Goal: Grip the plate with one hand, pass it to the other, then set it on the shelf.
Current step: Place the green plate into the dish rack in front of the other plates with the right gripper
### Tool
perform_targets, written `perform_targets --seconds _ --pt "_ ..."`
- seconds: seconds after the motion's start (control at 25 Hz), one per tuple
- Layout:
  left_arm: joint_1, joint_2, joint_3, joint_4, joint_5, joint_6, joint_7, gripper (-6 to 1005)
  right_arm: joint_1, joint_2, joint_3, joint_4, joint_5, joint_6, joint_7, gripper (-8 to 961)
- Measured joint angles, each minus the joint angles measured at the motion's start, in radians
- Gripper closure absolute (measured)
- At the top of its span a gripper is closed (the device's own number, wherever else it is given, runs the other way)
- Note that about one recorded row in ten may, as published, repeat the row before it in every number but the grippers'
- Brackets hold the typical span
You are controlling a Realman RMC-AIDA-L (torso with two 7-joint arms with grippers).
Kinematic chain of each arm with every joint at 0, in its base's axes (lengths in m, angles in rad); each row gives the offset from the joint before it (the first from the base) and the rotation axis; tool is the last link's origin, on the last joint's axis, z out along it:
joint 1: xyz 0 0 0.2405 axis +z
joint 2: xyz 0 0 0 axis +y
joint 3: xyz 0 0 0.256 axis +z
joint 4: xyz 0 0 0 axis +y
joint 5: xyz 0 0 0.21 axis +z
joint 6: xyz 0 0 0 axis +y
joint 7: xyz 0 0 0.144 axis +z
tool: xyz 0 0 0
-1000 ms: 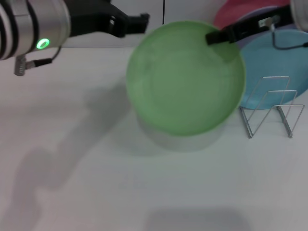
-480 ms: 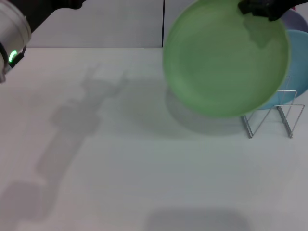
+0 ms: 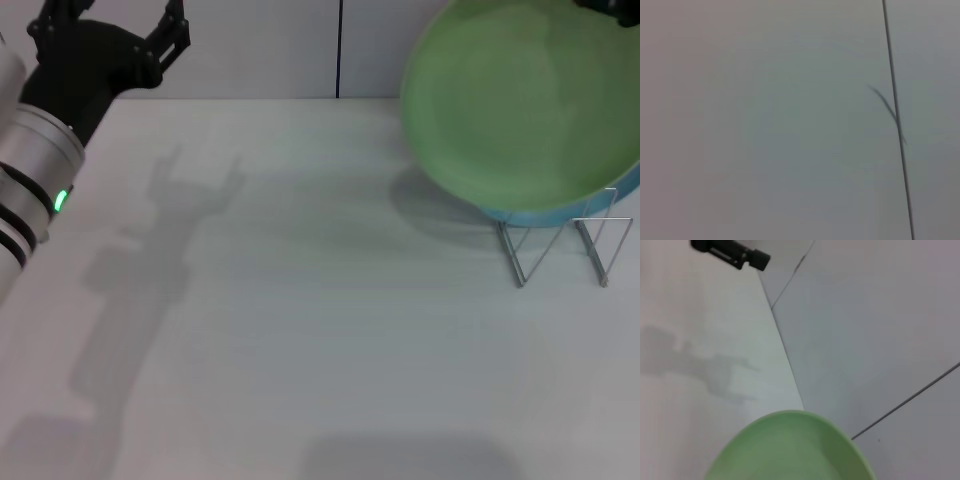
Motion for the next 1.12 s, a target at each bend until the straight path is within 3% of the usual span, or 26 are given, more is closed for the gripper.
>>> perform_targets --seconds 0.28,0.52,1.12 --pt "-0.037 0.000 0.026 0.098 0.000 0.073 -0.029 133 -0.051 0.020 -0.001 -0.082 0.000 0.003 -0.146 893" --pt "-0.084 -0.001 0.028 0.151 0.000 0.077 -0.075 138 -0.097 0.052 -0.004 -0.137 0.006 0.013 -0.222 893" --pt "-0.115 0.001 0.021 0.176 0.000 0.079 -0.081 138 -0.153 0.086 -0.034 -0.197 0.009 0.012 -0.251 892"
